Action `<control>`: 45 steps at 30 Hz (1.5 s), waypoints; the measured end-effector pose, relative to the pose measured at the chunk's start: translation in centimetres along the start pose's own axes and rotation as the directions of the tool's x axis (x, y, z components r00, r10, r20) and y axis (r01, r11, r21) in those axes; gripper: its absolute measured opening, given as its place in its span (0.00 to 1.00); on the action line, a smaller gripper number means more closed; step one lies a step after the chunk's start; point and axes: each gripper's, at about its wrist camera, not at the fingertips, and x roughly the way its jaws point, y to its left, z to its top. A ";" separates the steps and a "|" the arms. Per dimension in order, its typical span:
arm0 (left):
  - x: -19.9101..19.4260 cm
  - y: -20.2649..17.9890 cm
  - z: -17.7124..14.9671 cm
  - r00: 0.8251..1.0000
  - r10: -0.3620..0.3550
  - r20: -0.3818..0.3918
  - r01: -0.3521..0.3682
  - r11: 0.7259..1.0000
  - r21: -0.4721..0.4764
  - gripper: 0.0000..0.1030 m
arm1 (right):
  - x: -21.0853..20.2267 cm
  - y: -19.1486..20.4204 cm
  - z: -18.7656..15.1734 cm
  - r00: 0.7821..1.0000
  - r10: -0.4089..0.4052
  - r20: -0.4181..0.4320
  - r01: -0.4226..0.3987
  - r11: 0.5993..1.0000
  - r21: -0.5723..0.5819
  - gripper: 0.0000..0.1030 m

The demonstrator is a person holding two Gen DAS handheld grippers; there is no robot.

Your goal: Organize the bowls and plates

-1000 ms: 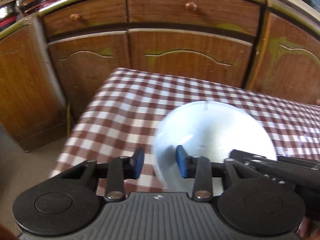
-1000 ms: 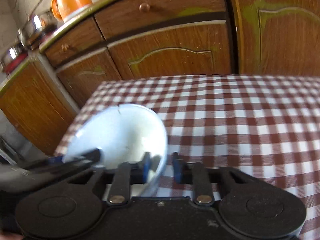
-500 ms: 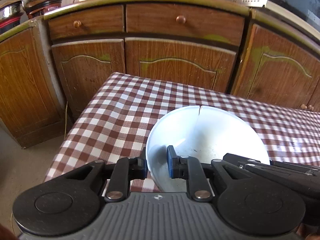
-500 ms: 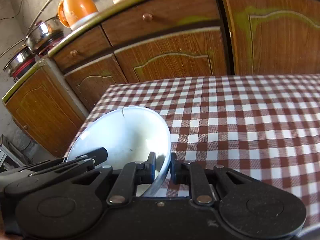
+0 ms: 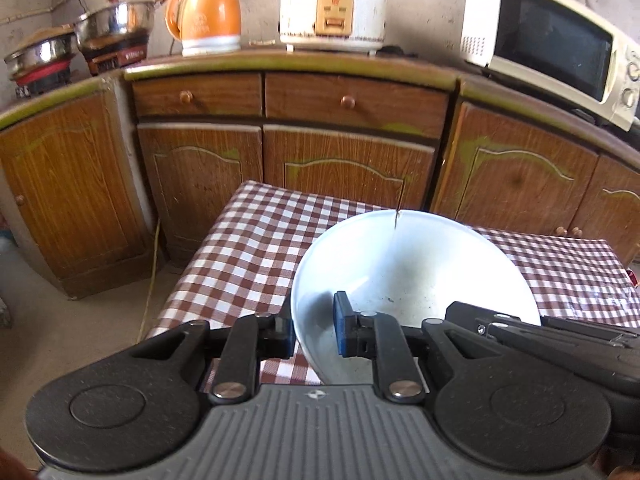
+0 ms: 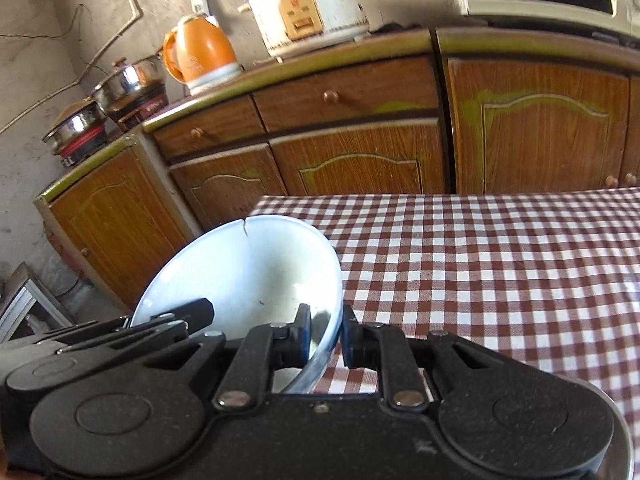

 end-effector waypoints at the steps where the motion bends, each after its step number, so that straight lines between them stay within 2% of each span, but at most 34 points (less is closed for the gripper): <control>1: -0.9 -0.1 0.0 1.000 0.001 0.003 -0.001 1.000 0.002 0.17 | -1.0 0.2 -0.1 1.000 0.003 0.005 -0.003 1.000 -0.002 0.19; 7: -5.5 -0.2 -0.8 0.999 0.018 0.031 -0.019 1.000 0.001 0.17 | -6.1 1.8 -0.9 0.999 0.014 0.032 -0.013 1.000 -0.010 0.19; 16: -9.7 0.0 -2.5 0.999 0.023 0.048 -0.023 1.000 0.005 0.18 | -11.4 3.1 -3.0 0.999 0.016 0.051 -0.015 1.000 -0.018 0.19; 29: -14.0 -0.5 -5.4 0.997 0.026 0.074 -0.026 1.000 0.008 0.18 | -16.3 3.6 -6.1 0.998 0.011 0.065 -0.010 1.000 -0.020 0.19; 45: -16.2 -1.9 -8.1 0.996 0.024 0.082 -0.026 0.999 0.021 0.18 | -20.0 2.9 -9.2 0.997 0.000 0.073 0.000 1.000 -0.010 0.19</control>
